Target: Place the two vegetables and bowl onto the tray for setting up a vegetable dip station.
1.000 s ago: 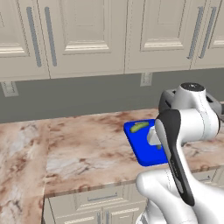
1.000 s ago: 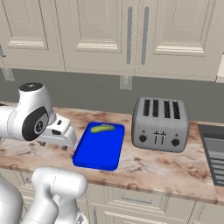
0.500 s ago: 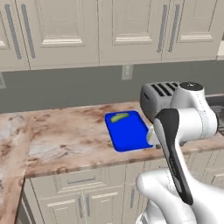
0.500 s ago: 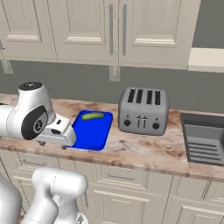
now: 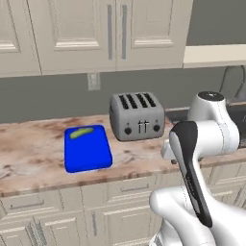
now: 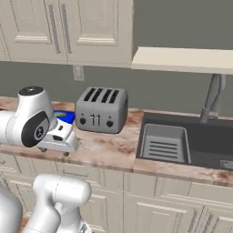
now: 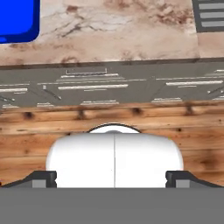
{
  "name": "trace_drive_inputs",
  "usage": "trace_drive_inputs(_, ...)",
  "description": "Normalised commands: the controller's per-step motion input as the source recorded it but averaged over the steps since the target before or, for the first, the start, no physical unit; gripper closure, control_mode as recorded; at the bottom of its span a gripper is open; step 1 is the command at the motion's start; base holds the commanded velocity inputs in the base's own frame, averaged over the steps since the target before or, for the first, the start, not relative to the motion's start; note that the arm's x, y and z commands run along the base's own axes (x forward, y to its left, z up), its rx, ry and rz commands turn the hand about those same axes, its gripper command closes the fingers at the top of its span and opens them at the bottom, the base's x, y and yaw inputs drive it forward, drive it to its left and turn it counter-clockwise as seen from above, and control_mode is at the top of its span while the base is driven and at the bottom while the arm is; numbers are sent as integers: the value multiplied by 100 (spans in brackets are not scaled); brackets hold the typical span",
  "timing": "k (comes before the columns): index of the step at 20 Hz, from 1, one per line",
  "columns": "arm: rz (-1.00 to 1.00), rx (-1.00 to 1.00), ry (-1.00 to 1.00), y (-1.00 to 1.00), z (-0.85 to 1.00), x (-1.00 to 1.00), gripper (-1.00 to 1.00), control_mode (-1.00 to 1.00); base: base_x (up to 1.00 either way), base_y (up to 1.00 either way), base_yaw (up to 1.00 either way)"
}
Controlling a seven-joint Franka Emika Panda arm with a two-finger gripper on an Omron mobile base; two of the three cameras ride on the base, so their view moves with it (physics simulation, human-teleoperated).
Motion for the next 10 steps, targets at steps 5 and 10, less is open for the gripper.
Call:
trace_drive_inputs(5, 0, 0, 0, 0, 0, 0, -100, 100, 0, -100, 0)
trace_drive_inputs(10, 0, 0, 0, 0, 0, 0, -100, 100, 0, -100, 0)
